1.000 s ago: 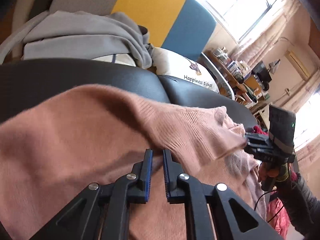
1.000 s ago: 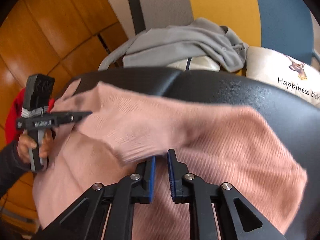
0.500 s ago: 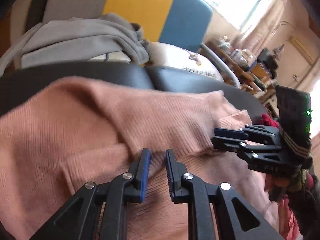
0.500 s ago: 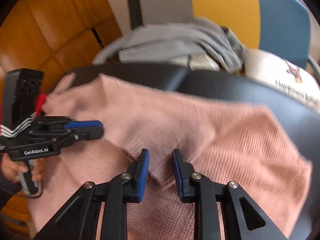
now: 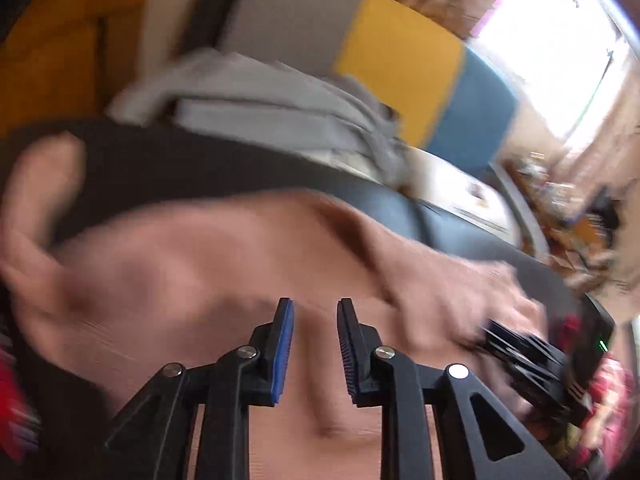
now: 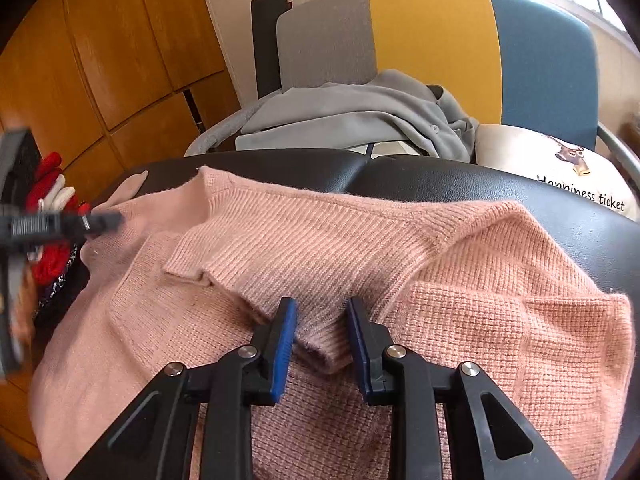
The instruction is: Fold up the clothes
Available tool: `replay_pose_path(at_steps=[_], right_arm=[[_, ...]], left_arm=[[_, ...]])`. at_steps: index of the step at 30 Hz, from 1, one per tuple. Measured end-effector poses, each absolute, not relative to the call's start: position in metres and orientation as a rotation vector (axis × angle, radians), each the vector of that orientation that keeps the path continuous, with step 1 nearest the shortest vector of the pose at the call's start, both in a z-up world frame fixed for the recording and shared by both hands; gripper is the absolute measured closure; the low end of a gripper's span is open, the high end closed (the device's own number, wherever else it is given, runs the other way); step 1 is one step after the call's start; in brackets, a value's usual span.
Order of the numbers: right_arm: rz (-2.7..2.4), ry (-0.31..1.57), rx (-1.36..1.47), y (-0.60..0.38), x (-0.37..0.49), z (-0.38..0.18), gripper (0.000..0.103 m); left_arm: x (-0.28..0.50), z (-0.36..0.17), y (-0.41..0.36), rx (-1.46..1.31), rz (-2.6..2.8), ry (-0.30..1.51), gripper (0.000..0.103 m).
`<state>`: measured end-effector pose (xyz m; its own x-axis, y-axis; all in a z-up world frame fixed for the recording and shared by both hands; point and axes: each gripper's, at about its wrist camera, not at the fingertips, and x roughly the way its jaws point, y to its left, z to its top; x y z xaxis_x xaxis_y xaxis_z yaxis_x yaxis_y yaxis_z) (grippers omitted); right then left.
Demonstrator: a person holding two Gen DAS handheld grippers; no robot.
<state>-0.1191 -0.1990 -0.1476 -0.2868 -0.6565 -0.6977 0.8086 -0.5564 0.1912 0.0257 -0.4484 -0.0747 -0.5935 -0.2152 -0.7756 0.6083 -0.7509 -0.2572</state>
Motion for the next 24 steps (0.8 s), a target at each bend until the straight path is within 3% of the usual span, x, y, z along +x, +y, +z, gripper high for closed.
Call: replay_pose_path(at_steps=[7, 11, 13, 16, 19, 24], right_arm=[[-1.947, 0.215, 0.940, -0.196, -0.121, -0.147, 0.073], [-1.928, 0.208, 0.933, -0.197, -0.120, -0.146, 0.066], [-1.910, 0.221, 0.923, -0.199, -0.117, -0.146, 0.052], [-1.893, 0.259, 0.905, -0.204, -0.112, -0.146, 0.042], [-1.874, 0.261, 0.901, -0.206, -0.111, -0.147, 0.035], [-1.851, 0.218, 0.907, -0.203, -0.113, -0.148, 0.034]], left_arm=[[0.060, -0.022, -0.597, 0.881, -1.798, 0.764, 0.066], [0.047, -0.044, -0.649, 0.923, -1.651, 0.734, 0.060], [0.048, -0.066, -0.671, 0.920, -1.594, 0.815, 0.058], [0.054, -0.099, -0.691, 0.918, -1.499, 0.918, 0.058], [0.056, -0.123, -0.697, 0.956, -1.416, 0.905, 0.057], [0.072, -0.140, -0.707, 0.932, -1.341, 0.868, 0.053]])
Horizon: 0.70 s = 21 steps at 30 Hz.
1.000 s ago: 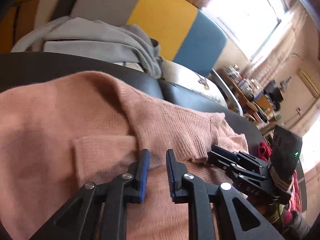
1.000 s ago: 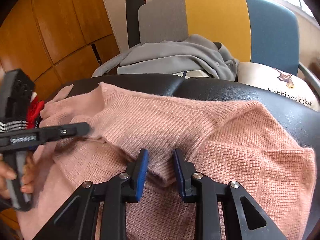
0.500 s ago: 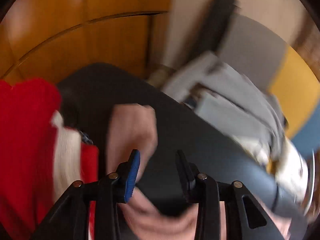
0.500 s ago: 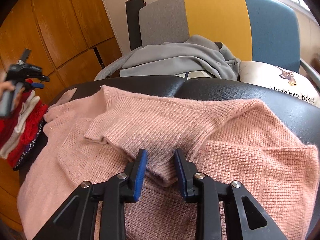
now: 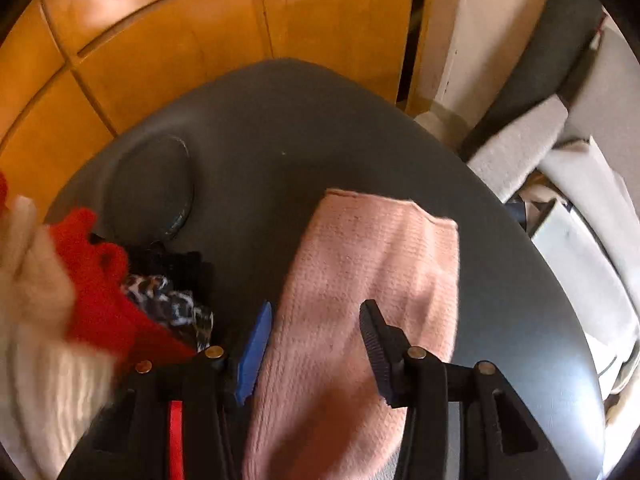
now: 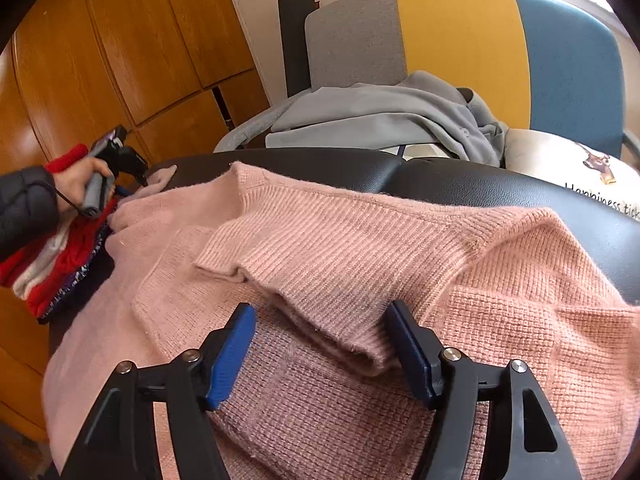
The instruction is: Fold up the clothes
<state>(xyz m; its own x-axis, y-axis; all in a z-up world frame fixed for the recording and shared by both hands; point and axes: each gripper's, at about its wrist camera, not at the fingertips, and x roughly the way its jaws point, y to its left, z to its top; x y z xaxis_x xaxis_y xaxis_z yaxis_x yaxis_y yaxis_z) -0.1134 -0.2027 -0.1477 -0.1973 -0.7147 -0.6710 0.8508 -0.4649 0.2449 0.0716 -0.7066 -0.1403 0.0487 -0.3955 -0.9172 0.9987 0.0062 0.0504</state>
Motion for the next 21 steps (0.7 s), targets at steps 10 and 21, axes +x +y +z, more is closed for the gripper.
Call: replay_pose_path(at_steps=[10, 21], right_arm=[[-1.850, 0.256, 0.897, -0.209, -0.107, -0.147, 0.025], [-1.864, 0.284, 0.893, -0.212, -0.105, -0.148, 0.024]], left_arm=[[0.068, -0.141, -0.692, 0.951, -1.477, 0.960, 0.095], [0.100, -0.029, -0.593, 0.583, -1.830, 1.104, 0.095]])
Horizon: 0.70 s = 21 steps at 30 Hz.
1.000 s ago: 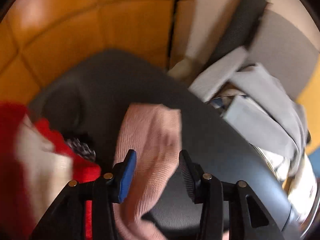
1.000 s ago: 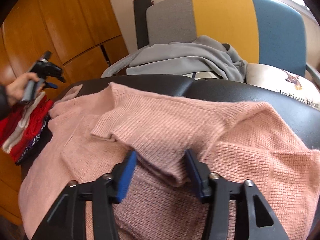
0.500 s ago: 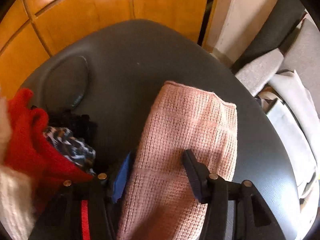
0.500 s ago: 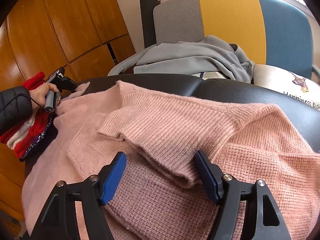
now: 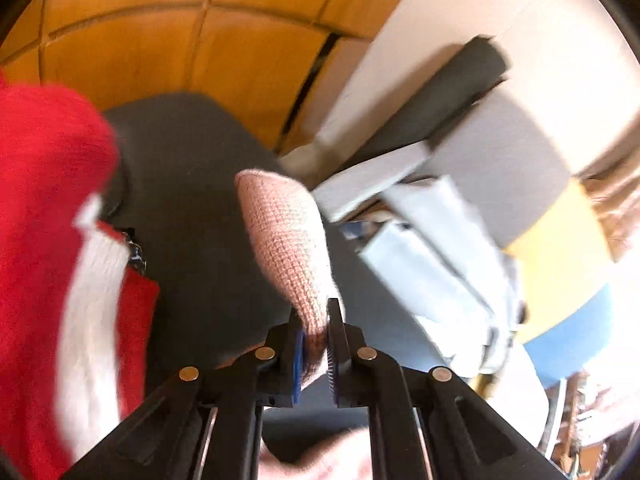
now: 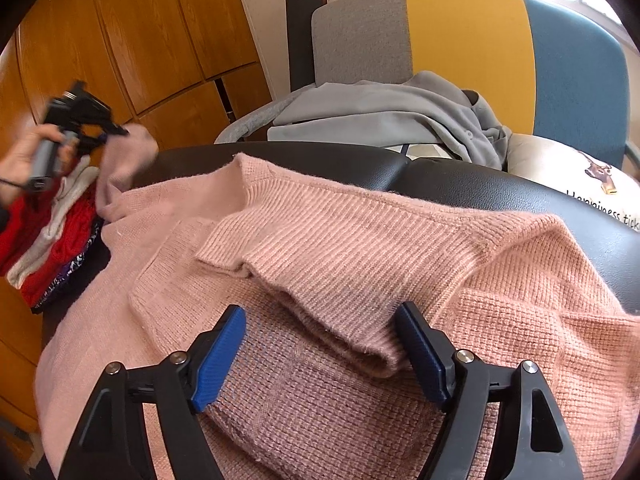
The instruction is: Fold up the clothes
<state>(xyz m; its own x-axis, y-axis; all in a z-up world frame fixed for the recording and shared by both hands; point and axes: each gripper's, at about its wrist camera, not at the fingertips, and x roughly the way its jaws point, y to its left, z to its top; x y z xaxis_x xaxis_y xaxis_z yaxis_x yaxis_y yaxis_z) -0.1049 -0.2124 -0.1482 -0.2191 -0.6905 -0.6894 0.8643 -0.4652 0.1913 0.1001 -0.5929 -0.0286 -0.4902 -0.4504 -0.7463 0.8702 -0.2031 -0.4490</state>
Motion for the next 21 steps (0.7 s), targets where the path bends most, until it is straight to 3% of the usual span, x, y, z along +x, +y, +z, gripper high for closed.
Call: replay_pose_path(at_steps=[6, 11, 17, 21], right_arm=[[-1.870, 0.299, 0.893, -0.214, -0.104, -0.148, 0.024], [-1.871, 0.312, 0.893, -0.215, -0.103, -0.148, 0.023], [-1.857, 0.307, 0.894, -0.215, -0.104, -0.148, 0.020], [-1.849, 0.284, 0.899, -0.213, -0.106, -0.148, 0.020]], left_arm=[[0.109, -0.002, -0.521, 0.476, -1.929, 1.077, 0.094], [0.096, -0.016, -0.458, 0.411, -1.959, 1.110, 0.094], [0.049, -0.034, -0.382, 0.482, -2.098, 1.041, 0.062], [0.034, -0.054, -0.324, 0.650, -2.299, 0.905, 0.057]])
